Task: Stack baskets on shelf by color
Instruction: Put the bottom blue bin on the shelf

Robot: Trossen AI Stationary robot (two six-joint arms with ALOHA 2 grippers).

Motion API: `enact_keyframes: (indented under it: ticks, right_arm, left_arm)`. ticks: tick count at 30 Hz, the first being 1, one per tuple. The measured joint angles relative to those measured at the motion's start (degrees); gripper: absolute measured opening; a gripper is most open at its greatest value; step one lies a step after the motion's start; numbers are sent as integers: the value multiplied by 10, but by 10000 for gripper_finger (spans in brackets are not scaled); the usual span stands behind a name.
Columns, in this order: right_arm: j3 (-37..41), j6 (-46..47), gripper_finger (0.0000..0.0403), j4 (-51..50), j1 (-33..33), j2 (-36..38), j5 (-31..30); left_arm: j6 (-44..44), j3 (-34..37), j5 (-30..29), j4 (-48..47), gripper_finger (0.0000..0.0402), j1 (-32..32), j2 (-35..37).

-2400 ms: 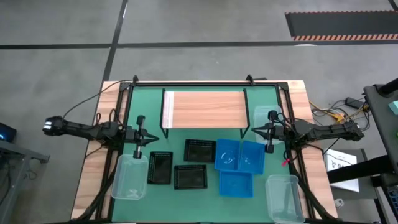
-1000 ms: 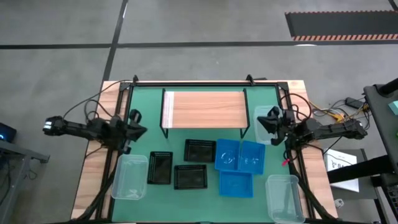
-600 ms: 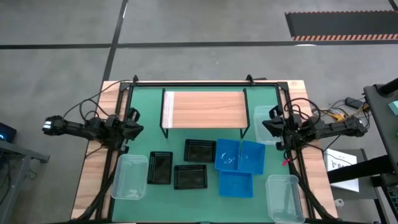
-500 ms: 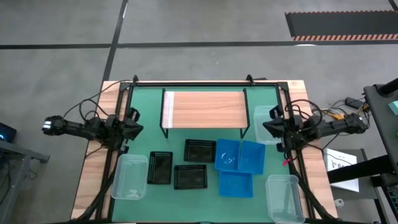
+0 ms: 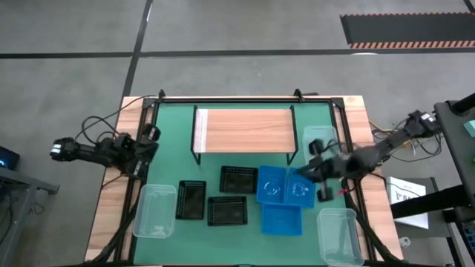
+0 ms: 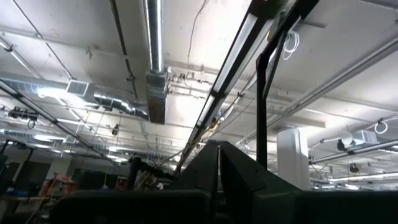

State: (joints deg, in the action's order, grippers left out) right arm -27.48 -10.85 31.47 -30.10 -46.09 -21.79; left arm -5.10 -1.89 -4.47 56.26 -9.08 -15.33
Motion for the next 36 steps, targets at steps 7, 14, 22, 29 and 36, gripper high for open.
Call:
enact_keyframes:
  ticks: [7,14,22,29,36]
  right_arm:
    - [-137,41,9,-156,-93,-126,-145]
    - [-301,210,9,-451,-127,-218,-172]
    - [-476,309,9,-736,-135,-317,-72]
    - [-550,183,9,-887,-135,-394,114]
    - [-564,111,9,-973,-135,-464,176]
  left_arm:
    - [1,0,0,3,0,0,2]
    - [44,-1,-4,8,0,0,4]
    - [45,-1,-5,18,0,0,5]
    - [45,-1,-5,19,0,0,2]
    - [44,-1,-5,18,0,0,2]
